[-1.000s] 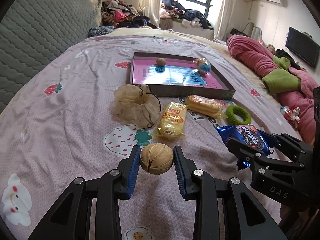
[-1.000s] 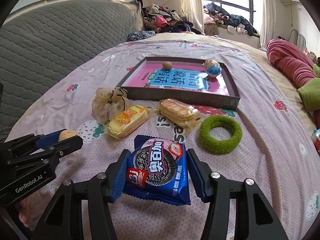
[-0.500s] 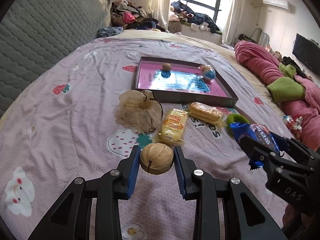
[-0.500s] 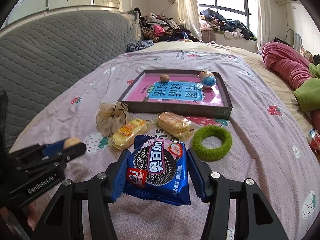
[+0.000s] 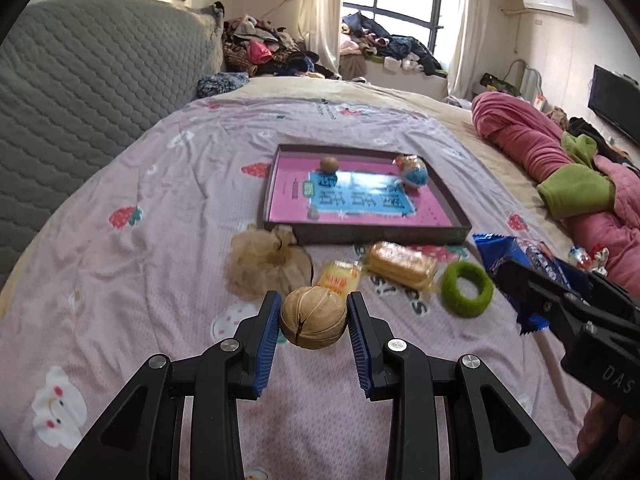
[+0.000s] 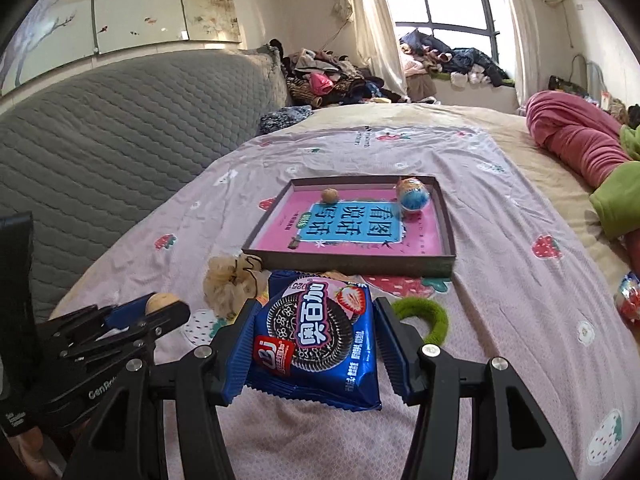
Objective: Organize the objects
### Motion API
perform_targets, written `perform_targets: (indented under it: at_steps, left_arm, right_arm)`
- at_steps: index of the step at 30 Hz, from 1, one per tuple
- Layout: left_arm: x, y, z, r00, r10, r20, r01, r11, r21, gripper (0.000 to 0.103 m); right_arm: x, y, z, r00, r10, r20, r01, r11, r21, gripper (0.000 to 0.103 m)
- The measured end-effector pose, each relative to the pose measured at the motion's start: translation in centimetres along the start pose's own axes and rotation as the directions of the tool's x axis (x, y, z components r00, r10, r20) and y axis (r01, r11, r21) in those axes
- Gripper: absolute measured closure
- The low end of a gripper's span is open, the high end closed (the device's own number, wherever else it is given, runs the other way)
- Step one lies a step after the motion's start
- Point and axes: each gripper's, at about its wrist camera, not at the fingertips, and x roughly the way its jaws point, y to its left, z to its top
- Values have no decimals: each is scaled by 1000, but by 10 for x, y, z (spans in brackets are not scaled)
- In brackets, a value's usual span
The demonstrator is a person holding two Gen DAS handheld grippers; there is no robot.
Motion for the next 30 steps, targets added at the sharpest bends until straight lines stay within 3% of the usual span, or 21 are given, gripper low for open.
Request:
perform_targets:
  at_steps: [17, 30]
  left_arm:
    - [5, -18, 70, 998, -19, 60, 19, 1000, 8, 68]
    - [27, -51, 125, 992, -45, 119, 34, 995, 91, 68]
  right_arm:
    - [-17, -22, 49, 995, -15, 101, 18, 999, -27, 47]
    - [-13, -31, 82, 985, -20, 173, 32, 997, -70, 47]
